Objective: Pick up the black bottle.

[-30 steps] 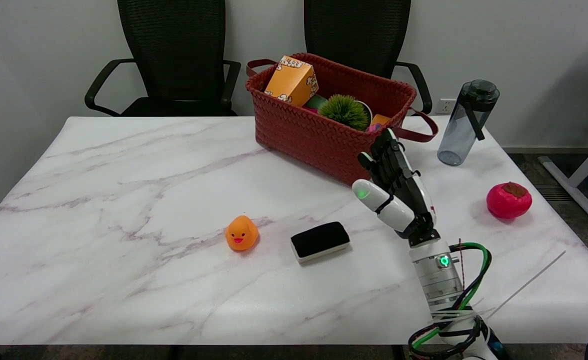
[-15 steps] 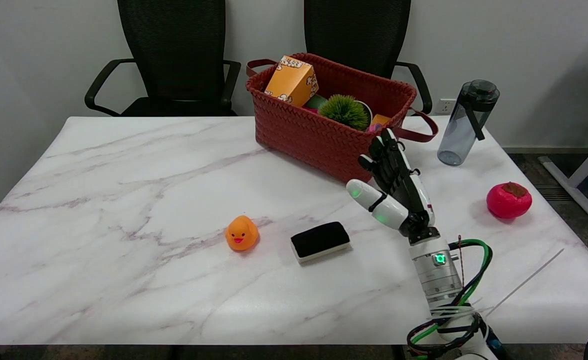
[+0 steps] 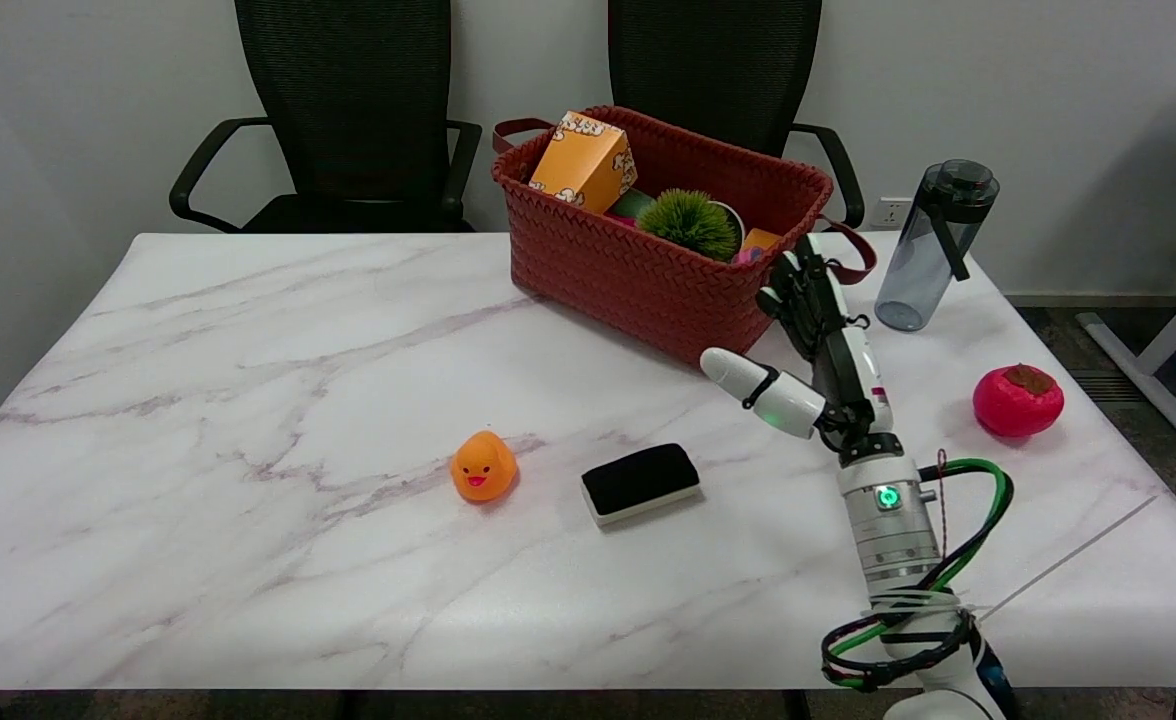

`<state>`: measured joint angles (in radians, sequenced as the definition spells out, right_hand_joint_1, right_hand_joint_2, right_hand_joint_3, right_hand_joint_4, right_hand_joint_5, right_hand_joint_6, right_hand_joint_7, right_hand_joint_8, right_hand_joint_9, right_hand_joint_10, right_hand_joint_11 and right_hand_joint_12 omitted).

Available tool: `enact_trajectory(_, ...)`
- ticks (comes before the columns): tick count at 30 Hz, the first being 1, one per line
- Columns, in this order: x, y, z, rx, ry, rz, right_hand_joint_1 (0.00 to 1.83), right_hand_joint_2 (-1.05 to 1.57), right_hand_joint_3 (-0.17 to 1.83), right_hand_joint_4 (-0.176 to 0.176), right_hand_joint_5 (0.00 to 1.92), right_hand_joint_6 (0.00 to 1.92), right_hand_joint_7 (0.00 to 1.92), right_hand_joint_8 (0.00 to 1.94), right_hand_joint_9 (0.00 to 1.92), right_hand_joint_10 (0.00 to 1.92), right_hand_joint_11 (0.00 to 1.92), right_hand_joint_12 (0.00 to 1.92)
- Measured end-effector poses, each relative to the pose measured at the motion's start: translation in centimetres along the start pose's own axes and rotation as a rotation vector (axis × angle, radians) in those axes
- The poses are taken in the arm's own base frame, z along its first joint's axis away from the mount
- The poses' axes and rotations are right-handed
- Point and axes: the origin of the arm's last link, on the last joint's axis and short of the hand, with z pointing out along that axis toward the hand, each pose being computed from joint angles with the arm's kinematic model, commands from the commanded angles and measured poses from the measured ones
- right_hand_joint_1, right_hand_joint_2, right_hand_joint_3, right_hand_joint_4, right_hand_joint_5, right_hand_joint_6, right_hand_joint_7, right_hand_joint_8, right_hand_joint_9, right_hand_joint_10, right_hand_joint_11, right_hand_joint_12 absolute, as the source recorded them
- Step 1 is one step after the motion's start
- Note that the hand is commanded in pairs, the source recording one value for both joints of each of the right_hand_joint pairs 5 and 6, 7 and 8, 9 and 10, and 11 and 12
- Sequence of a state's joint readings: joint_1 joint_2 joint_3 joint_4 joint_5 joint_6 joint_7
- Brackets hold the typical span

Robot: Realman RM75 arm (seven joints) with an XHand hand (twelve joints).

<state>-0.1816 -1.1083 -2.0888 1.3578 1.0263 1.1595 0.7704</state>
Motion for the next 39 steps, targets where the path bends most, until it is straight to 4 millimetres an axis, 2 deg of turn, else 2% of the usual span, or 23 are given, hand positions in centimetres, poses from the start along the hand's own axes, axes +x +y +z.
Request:
enact_trajectory(27, 3.9, -2.7, 3.3, 0.052, 0.199, -0.362, 1.09, 0.69, 0.00, 0.000, 0.00, 0.00, 0.16, 0.16, 0.20, 0.20, 0.27, 0.27)
enact_trajectory(39, 6.1, -2.7, 4.8, 0.012, 0.279, -0.485, 1.08, 0.68, -0.01, 0.000, 0.00, 0.00, 0.16, 0.16, 0.18, 0.18, 0.25, 0.25)
